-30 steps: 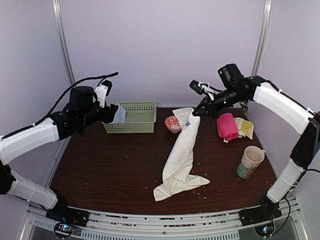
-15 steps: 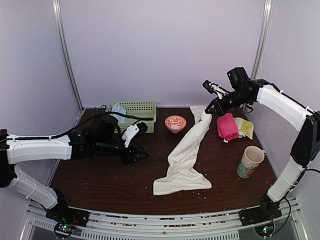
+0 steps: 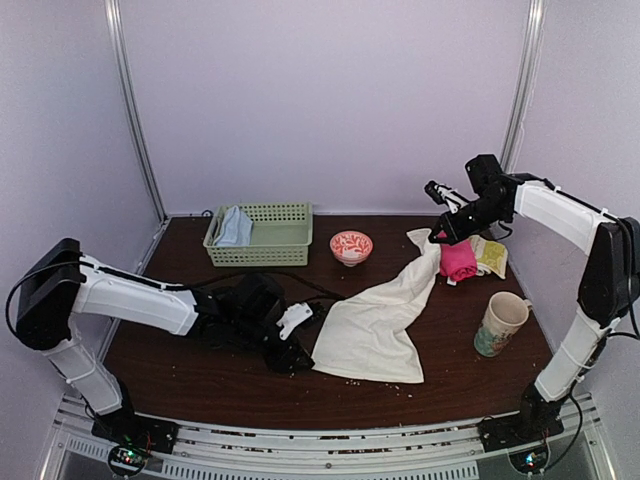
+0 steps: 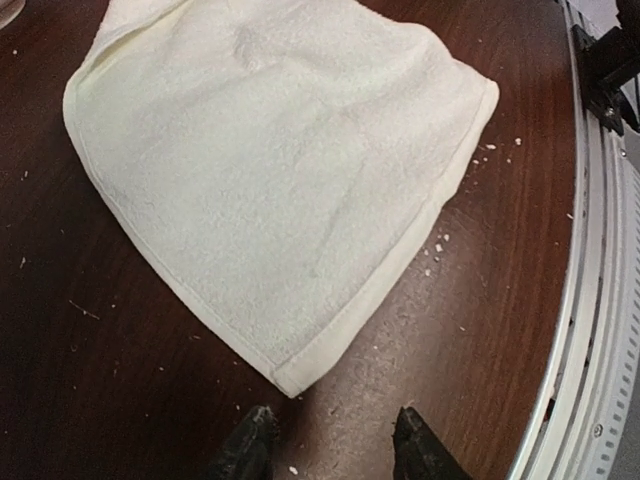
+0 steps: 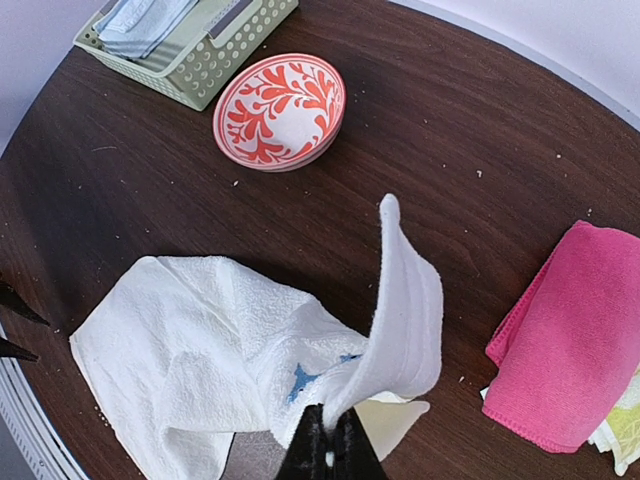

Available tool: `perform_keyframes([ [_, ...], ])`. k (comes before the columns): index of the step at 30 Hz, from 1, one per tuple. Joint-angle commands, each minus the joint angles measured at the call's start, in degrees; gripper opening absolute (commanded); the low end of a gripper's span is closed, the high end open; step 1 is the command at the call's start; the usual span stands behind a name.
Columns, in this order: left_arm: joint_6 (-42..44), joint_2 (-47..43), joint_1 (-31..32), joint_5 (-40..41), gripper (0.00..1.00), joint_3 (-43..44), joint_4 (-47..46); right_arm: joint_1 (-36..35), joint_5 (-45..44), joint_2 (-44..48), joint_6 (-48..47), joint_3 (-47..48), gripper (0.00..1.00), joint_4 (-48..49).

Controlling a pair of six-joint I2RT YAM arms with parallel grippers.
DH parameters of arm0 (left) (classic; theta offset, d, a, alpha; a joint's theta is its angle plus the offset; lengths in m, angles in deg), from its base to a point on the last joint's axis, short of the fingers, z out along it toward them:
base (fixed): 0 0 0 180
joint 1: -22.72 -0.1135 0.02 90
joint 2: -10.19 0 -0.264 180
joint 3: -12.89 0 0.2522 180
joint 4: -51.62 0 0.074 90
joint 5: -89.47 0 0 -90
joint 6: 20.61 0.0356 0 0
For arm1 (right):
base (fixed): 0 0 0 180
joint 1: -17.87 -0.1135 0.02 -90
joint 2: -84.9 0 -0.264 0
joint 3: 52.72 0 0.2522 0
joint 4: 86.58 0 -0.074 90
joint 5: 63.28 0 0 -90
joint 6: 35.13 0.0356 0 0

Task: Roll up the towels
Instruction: Place the towel at the center of the board.

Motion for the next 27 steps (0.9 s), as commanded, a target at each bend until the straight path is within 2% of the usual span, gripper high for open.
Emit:
perform_keyframes([
  [1,-4.1,5.1,0.6,3.7,0.42,4.8,-1.0,-0.2,-0.1,0.7,-0.3,-0.3,0.02,0.7],
  [8,-4.2,12.4,3.7,10.6,0.37,11.1,2.3,-0.2,0.8,0.7,-0.6,-1.4,0.02,1.0],
  [12,-3.5,16.7,6.5,18.3,0.32,15.7,8.3,-0.2,1.1,0.7,-0.8,-1.4,0.03,0.9],
  [16,-4.1,19.1,8.1,23.9,0.32,18.8,14.3,-0.1,1.3,0.9,-1.2,-1.6,0.03,0.7],
  [23,-6.5,18.4,8.7,23.2,0.34,16.8,16.8,-0.1,1.3,0.4,-1.4,-1.8,0.03,0.8],
  [25,-6.3,18.5,8.6,22.6,0.28,16.0,17.5,-0.1,1.7,0.2,-1.3,-1.5,0.03,0.6],
  [27,-5.7,18.0,8.6,24.1,0.11,14.9,18.9,-0.1,2.1,-0.2,-0.9,-1.2,0.03,0.3],
])
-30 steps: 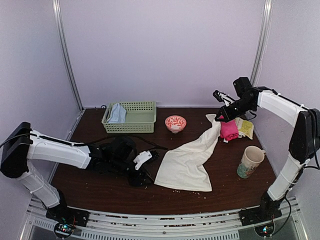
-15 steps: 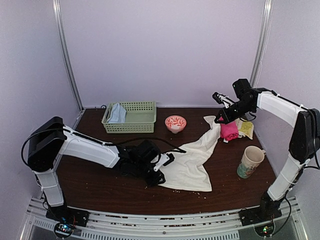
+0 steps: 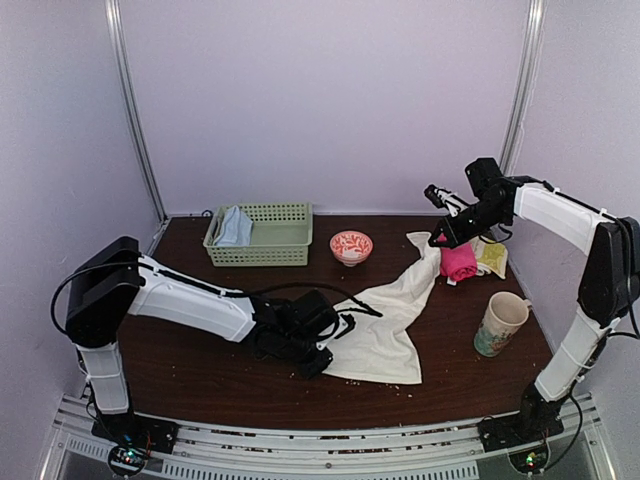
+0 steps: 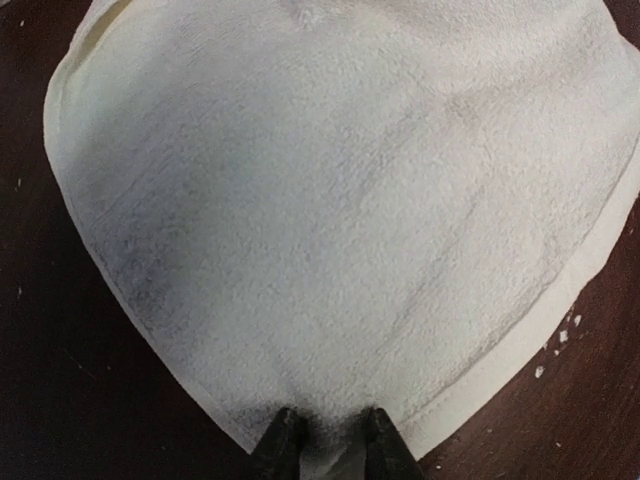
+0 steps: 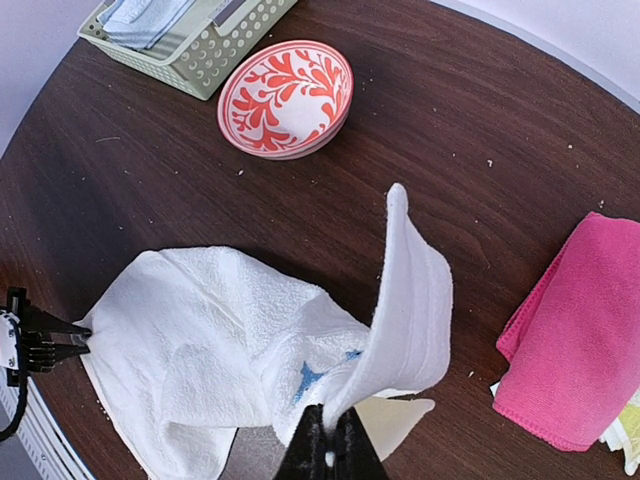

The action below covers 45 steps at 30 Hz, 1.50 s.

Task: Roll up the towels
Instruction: Place the towel at the center of the board, then pick up the towel from the center of the board.

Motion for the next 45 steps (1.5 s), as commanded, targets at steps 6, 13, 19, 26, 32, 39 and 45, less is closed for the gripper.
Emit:
perform_keyframes([
  [6,-1.3,-5.5,-3.7,9.7,0.00,-7.2,13.1,0.0,4.8,-0.7,0.7,-1.9,0.04,-2.0],
  [13,1.5,-17.3,-12.5,16.5,0.00,-10.7,16.8,0.0,10.7,-1.8,2.1,-5.3,0.12,-4.7],
  [19,6.7,-21.0,-15.2,7.2,0.33,-9.6,14.4,1.9,5.4,-6.0,1.9,-2.0,0.42,-6.4],
  [26,1.0,-26.2,-17.5,7.6,0.62,-12.8,10.7,2.2,2.7,-1.4,-7.9,-4.0,0.37,-5.8],
  [32,-7.1,-27.5,-21.8,9.5,0.69,-16.7,9.1,-1.9,-2.0,2.8,-15.9,-10.8,0.34,-3.5],
  [39,-9.7,-25.4,-24.4,4.3,0.69,-17.8,8.8,-8.6,-9.2,3.1,-17.5,-19.2,0.34,2.4],
  [45,-11.2,-22.2,-24.8,5.4,0.61,-17.1,12.9,-13.2,-15.9,1.2,-16.8,-20.7,0.34,6.5],
])
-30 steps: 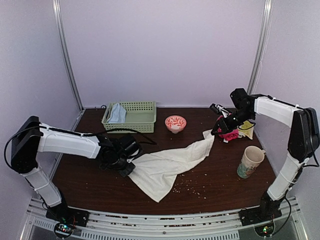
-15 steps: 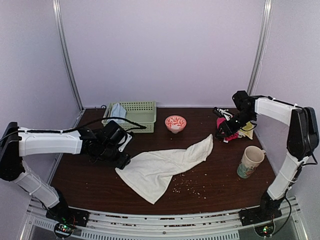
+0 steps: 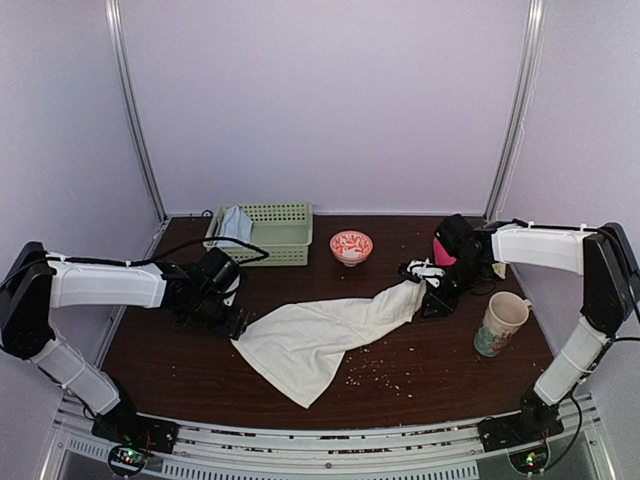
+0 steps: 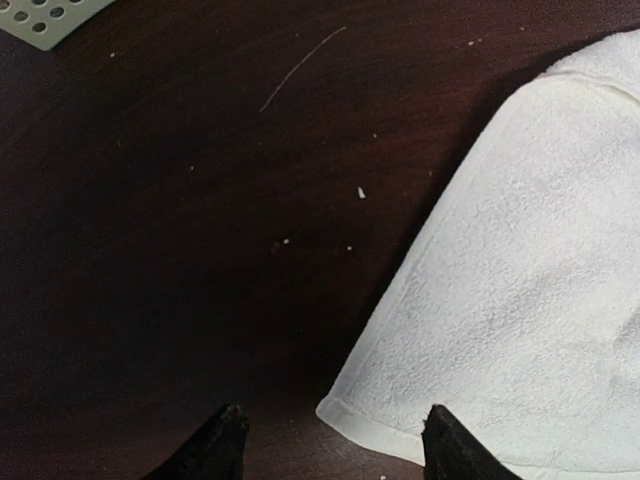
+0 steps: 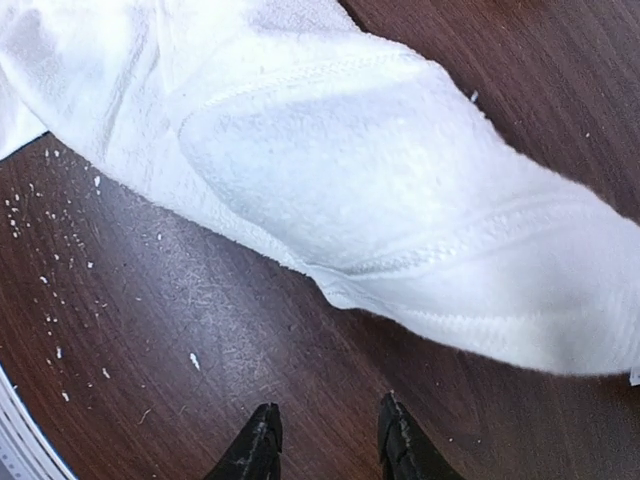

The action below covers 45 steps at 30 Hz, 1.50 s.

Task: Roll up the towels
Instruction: Pick up the towel from the center of the board.

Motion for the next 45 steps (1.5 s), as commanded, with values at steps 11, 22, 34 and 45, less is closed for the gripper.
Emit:
perform_keyframes([
  [11,-1.7,6.6,-0.6,-1.0,0.62,-1.1,1.1,-4.7,-10.7,-9.1,0.0,5.1,0.42,7.4],
  [22,-0.2,10.8,-0.5,0.0,0.31,-1.7,-1.6,-6.8,-13.4,-13.6,1.2,7.3,0.46,8.2],
  [34,0.6,8.3,-0.6,5.3,0.00,-0.8,-2.1,-6.7,-12.1,-7.3,5.4,12.0,0.00,4.8],
  [45,2.5,-2.4,-0.5,16.1,0.00,3.1,1.1,-2.2,3.9,-3.4,8.0,21.2,0.00,-1.6],
])
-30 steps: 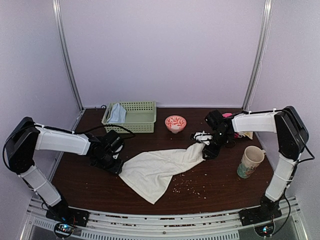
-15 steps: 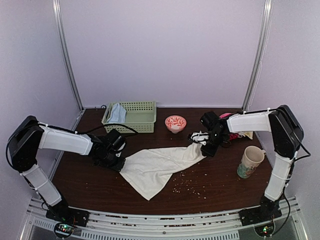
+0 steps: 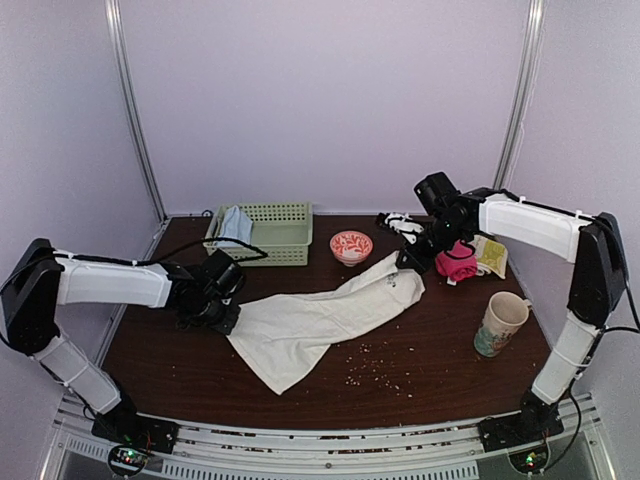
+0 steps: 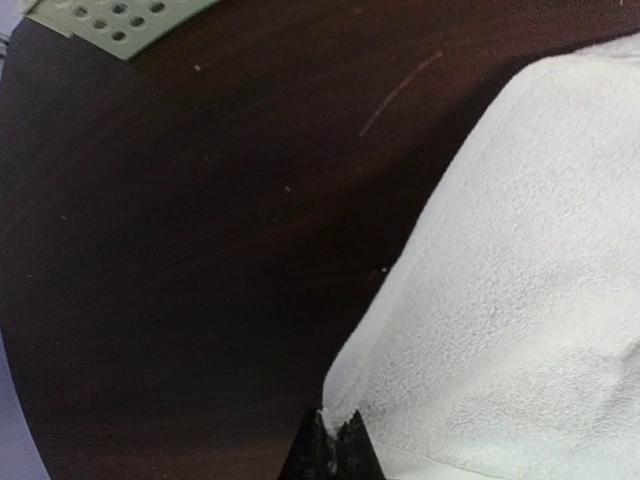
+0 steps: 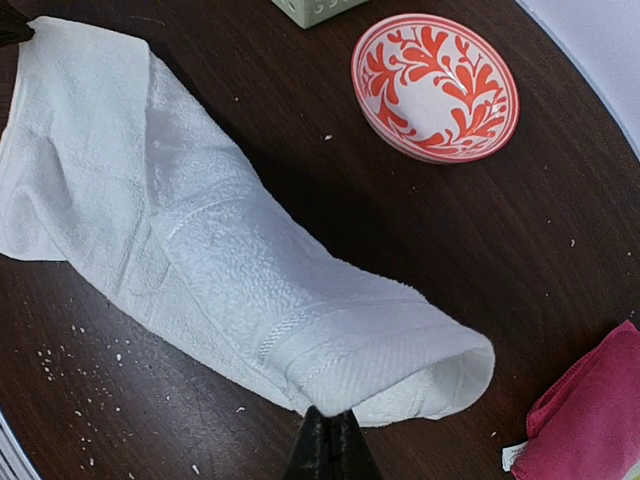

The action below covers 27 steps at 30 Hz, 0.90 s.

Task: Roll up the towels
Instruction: Pick up the towel from the center of the board.

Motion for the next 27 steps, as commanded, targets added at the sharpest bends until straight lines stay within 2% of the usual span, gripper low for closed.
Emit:
perform_keyframes([
  [1,2.2,-6.3,-0.6,7.2,0.00,3.3,1.9,2.9,8.2,2.4,2.1,2.9,0.00,-3.0],
  [6,5.1,-9.7,-0.6,10.9,0.00,5.9,4.7,7.1,16.0,1.4,3.3,5.5,0.00,-6.8],
  [15,12.8,-12.4,-0.6,12.9,0.00,7.3,0.7,10.4,19.3,2.3,1.9,3.6,0.00,-6.4],
  [18,13.4,-10.6,-0.6,12.9,0.00,8.5,1.2,9.2,16.0,2.6,-2.0,1.2,0.21,-4.4],
  [19,13.3,-10.0,-0.6,12.5,0.00,8.5,1.2,8.1,13.8,2.6,-4.8,0.3,0.24,-4.0],
  [21,12.8,-9.4,-0.6,11.7,0.00,8.2,0.8,5.1,7.8,2.1,-9.2,-1.9,0.26,-2.0],
  [24,11.7,-9.3,-0.6,10.4,0.00,7.4,0.0,1.0,-0.2,0.3,-12.5,-4.6,0.25,2.3],
  [27,11.1,-9.7,-0.6,9.9,0.00,6.7,-0.4,-2.1,-3.3,-2.7,-12.9,-4.4,0.23,4.9],
])
